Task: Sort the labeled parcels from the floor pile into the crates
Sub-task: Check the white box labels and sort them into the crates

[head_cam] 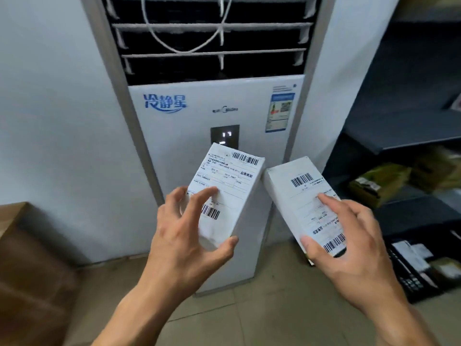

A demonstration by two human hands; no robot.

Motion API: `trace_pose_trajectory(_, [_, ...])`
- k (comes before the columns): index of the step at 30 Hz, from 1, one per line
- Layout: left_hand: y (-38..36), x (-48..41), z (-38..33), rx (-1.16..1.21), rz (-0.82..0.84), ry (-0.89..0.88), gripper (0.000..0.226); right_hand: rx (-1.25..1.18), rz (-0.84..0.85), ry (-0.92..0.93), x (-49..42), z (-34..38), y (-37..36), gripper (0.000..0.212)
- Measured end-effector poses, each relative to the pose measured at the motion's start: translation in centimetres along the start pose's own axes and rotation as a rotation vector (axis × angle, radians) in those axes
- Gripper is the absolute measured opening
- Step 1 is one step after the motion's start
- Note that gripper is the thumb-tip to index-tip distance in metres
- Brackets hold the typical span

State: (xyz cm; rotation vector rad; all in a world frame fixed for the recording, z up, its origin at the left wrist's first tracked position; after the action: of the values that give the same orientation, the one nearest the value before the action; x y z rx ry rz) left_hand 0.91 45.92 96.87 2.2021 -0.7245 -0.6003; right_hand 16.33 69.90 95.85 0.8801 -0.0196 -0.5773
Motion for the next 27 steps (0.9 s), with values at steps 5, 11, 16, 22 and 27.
trace_pose_trajectory(5, [-8.8,-3.9,-9.1,0.005,0.095,-0.129,0.08,0.049,-0.163,-0.114,3.6,-8.5,7.3,0.085])
trace_pose_trajectory(11, [-17.6,-7.7,-17.0,0.052,0.24,-0.262,0.078,0.115,-0.346,-0.235,8.0,-15.6,14.4,0.081])
trace_pose_trajectory(16, [-23.9,-10.7,-22.0,0.085,0.285,-0.383,0.075,0.118,-0.451,-0.355,10.2,-20.5,17.4,0.077])
trace_pose_trajectory(22, [-30.3,-15.5,-24.7,0.097,0.387,-0.472,0.08,0.107,-0.494,-0.446,8.9,-25.3,19.3,0.075])
trace_pose_trajectory(27, [-34.5,-22.0,-26.6,0.116,0.423,-0.53,0.079,0.14,-0.486,-0.525,5.6,-28.4,21.0,0.075])
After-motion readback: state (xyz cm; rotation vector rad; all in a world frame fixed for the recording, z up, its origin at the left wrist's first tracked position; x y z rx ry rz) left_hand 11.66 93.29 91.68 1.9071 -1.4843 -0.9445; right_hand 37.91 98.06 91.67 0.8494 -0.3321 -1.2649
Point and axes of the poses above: each hand's wrist, its own x-axis away from the middle knuckle, its own y-axis out of the back of the hand, z = x × y, the point moved 5 cm from there along -x, towards the middle knuckle, and after that the axes turned 14 degrees about z, right-handed, at the moved point
